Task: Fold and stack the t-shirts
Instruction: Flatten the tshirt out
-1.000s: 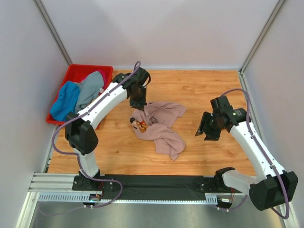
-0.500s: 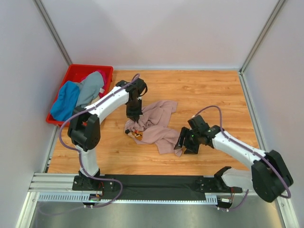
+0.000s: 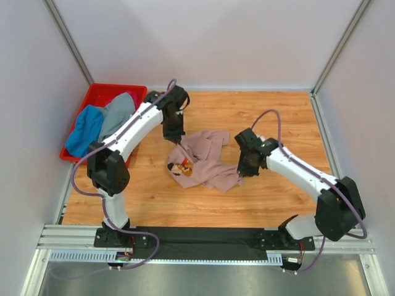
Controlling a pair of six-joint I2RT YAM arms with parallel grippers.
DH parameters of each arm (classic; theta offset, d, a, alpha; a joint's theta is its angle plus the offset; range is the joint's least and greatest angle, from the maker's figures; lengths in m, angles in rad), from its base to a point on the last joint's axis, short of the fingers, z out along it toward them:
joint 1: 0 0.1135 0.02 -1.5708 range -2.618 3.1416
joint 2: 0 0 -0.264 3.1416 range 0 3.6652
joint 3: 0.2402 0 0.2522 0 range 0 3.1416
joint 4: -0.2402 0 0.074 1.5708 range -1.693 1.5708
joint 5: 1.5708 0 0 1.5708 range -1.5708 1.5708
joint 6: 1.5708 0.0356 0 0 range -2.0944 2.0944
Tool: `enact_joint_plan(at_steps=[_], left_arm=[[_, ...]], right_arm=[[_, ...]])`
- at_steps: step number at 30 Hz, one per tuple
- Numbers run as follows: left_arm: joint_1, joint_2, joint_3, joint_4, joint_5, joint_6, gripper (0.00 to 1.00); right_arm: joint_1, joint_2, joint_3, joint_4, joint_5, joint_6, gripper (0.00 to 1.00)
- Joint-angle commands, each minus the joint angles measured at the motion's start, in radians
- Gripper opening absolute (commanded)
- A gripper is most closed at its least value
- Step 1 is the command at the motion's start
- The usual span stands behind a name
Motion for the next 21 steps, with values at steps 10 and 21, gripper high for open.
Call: enact_joint_plan(at_steps=[10,21], left_arm=[[0.028,-0.356,0.2,-0.072,-0.13,-0.127,0.0],[0.026,-0.393,0.341,-0.198,-0.064,-0.106,0.0]], right_arm=[[-0.04,-0.228,0.654,-0.764,0.404,-0.07,0.0],[-0.04,-0.325,0.864,-0.786,0.435,-0.085,0.0]])
